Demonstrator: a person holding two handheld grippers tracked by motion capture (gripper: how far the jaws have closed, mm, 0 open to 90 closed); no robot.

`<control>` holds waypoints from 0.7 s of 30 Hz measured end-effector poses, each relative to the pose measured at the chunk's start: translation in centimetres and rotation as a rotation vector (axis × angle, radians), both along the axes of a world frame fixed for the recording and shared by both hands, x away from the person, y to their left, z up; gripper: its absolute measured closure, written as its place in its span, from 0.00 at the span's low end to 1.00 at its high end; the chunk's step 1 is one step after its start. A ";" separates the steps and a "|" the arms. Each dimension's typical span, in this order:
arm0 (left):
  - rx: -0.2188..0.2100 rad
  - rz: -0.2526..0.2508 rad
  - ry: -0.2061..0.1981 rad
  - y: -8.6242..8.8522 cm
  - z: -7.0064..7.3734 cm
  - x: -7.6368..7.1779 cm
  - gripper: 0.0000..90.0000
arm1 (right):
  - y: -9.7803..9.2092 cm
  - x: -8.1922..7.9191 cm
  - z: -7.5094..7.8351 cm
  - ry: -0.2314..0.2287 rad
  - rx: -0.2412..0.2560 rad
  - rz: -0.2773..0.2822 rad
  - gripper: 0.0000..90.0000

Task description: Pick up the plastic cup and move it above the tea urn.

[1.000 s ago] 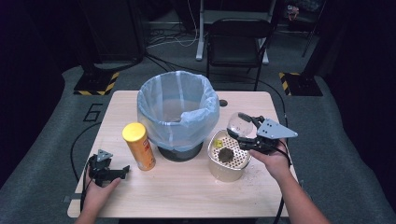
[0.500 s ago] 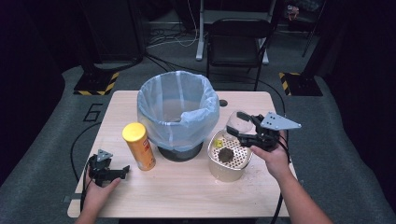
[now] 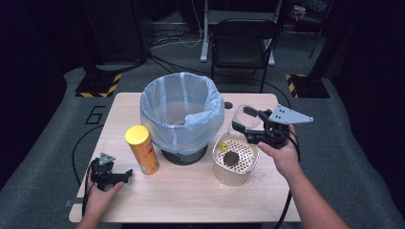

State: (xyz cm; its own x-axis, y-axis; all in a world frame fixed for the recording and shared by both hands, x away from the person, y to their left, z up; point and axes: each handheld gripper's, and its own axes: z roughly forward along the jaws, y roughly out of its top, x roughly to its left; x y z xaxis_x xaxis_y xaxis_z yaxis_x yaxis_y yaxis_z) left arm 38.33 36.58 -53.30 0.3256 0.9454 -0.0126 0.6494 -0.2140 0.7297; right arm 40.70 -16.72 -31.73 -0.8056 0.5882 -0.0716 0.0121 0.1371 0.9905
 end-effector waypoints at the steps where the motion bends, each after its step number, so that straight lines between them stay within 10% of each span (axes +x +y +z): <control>1: -0.001 0.000 0.000 0.0 0.0 0.0 0.01 | 0.1 -0.1 0.5 0.010 0.004 -0.001 0.36; 13: 0.000 0.000 0.000 0.0 0.0 0.0 0.01 | 2.2 0.6 7.2 -0.021 -0.007 -0.016 0.36; 21: 0.000 0.000 0.000 0.0 0.0 0.0 0.01 | 4.8 1.9 9.0 -0.001 -0.017 -0.008 0.36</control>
